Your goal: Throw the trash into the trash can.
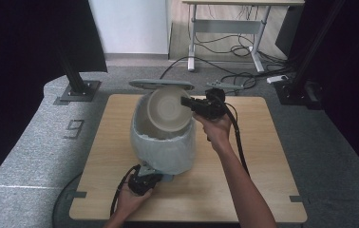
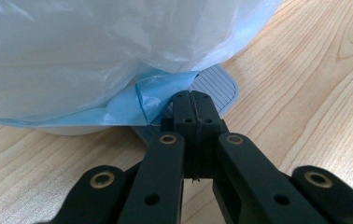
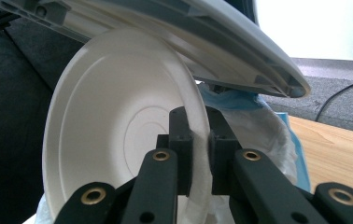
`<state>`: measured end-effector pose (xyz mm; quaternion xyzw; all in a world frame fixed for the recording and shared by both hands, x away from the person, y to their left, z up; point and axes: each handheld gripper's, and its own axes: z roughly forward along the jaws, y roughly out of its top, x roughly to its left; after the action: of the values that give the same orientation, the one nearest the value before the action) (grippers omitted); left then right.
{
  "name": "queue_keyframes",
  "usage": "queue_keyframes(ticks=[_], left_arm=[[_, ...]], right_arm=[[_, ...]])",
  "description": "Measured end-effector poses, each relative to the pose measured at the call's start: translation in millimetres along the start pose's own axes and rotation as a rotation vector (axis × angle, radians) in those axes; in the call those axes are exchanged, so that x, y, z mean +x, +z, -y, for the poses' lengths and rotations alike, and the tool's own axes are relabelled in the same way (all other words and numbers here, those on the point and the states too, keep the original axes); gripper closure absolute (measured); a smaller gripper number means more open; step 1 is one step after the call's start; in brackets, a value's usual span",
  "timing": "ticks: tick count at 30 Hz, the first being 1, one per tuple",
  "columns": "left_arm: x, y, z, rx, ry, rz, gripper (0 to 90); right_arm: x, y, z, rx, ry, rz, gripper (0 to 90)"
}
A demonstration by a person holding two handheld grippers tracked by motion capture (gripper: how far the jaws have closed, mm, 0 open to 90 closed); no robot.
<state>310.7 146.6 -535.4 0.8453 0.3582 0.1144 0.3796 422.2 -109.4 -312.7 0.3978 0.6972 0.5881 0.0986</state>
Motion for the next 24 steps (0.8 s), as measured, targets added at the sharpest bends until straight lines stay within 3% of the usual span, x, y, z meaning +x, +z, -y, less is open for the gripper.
queue_keyframes(ticks=[22, 23, 24], left_arm=[[0.3, -0.1, 0.0, 0.0, -0.002, 0.003, 90.0], [0.3, -0.1, 0.0, 0.0, -0.001, 0.003, 90.0], [0.2, -0.1, 0.0, 0.0, -0.001, 0.002, 90.0]], right_arm=[[2.8, 11.7, 0.1, 0.005, 0.0, 0.002, 82.3], [2.9, 12.2, 0.3, 0.004, -0.003, 0.004, 79.8], [2.8, 12.6, 0.4, 0.005, -0.005, 0.012, 71.1]])
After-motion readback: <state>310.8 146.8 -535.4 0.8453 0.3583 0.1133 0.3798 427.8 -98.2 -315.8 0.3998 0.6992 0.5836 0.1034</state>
